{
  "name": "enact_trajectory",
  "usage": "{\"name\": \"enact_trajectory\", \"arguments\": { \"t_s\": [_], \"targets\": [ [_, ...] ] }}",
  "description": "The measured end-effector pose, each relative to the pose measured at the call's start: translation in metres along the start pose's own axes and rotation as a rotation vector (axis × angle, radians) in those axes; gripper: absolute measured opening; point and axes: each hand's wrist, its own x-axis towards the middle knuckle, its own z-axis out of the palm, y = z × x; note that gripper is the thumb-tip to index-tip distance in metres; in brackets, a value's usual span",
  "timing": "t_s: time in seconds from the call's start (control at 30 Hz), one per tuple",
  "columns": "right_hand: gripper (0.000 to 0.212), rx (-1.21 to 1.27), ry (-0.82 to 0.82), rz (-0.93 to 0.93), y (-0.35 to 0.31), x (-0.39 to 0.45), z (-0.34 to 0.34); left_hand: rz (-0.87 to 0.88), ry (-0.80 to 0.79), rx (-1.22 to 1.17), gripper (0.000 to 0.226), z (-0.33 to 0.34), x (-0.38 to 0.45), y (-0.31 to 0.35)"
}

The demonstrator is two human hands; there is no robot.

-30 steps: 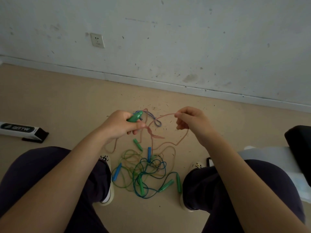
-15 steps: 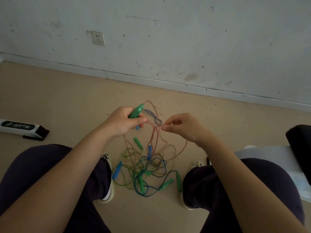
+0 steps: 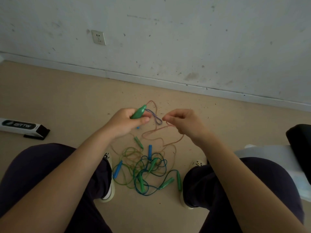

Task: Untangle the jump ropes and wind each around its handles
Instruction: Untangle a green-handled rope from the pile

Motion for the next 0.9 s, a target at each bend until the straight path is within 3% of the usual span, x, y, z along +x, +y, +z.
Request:
{"name": "enact_trajectory", "arguments": {
  "t_s": [0.17,0.3,0.47,0.6,0.83,0.9],
  "targets": [
    [0.020,0.335,-0.244,-0.080,-0.002,-0.003,0.005,0.038,-0.231,-0.091,0.025,0.016,-0.002,0.004],
    [0.021,0.354,-0.316,-0.086,-0.001,-0.003,0.003,0.035,-0.245,-0.095,0.013,0.018,-0.001,0.006],
    [0.018,0.191,-0.091,-0.118,0.005,0.003,-0.006,0.040,-0.148,-0.077,0.015,0.003,0.000,0.009],
    [0.025,0.206,0.109,-0.069,0.006,0.007,-0.020,0.007,-0.124,-0.078,0.017,-0.008,0.000,0.007],
    [0.009,-0.014,-0.241,-0.029,-0.004,-0.010,0.010,0.004,-0.210,-0.092,0.015,0.005,-0.008,0.012],
    [0.006,-0.102,-0.237,-0.046,0.001,-0.009,0.019,0.006,-0.220,-0.118,0.023,0.009,-0.008,0.013]
  ]
}}
